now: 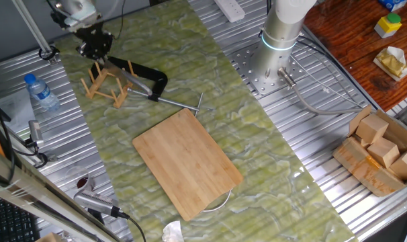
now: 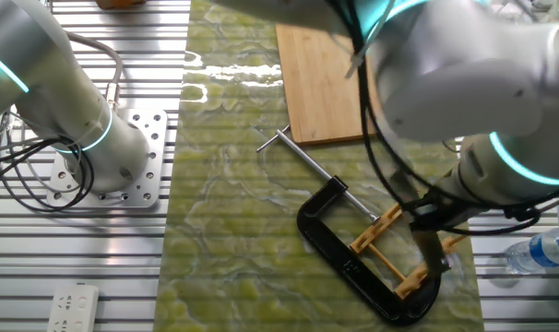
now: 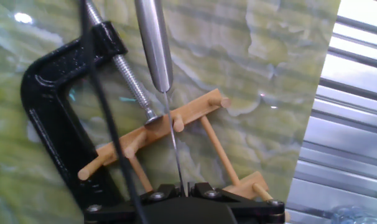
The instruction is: Put the knife on the cutting board
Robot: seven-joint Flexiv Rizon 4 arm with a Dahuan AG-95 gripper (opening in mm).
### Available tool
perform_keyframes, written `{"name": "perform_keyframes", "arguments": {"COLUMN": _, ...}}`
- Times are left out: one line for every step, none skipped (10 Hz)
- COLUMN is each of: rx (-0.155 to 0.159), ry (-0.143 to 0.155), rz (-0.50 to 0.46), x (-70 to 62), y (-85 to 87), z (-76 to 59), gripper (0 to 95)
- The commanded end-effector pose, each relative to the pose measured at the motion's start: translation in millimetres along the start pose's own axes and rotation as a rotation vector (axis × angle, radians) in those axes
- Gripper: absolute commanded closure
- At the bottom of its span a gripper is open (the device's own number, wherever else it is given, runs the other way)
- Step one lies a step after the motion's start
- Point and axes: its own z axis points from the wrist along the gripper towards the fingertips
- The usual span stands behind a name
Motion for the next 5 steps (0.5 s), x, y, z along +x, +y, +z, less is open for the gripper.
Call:
{"name": "perform_keyframes", "arguments": {"rx": -0.006, "ry": -0.009, "rz": 0.043, "x": -2.1, "y": 0.6, "z": -5.0, "gripper": 95.0}}
{"name": "perform_keyframes", "arguments": {"rx": -0.007, "ry": -0.006, "rz": 0.044, "x": -3.5, "y": 0.6, "z": -6.5, "gripper": 95.0}}
{"name": "perform_keyframes", "arguments": {"rx": -0.006, "ry": -0.004, "rz": 0.048, "x": -4.1, "y": 0.7, "z": -7.0, "gripper": 95.0}}
{"name": "perform_keyframes", "arguments": {"rx": -0.006, "ry": -0.001, "rz": 0.047, "x": -4.5, "y": 0.7, "z": -6.7, "gripper": 95.0}}
{"name": "perform_keyframes", "arguments": {"rx": -0.006, "ry": -0.003, "rz": 0.048, "x": -4.6, "y": 0.8, "z": -6.9, "gripper": 95.0}}
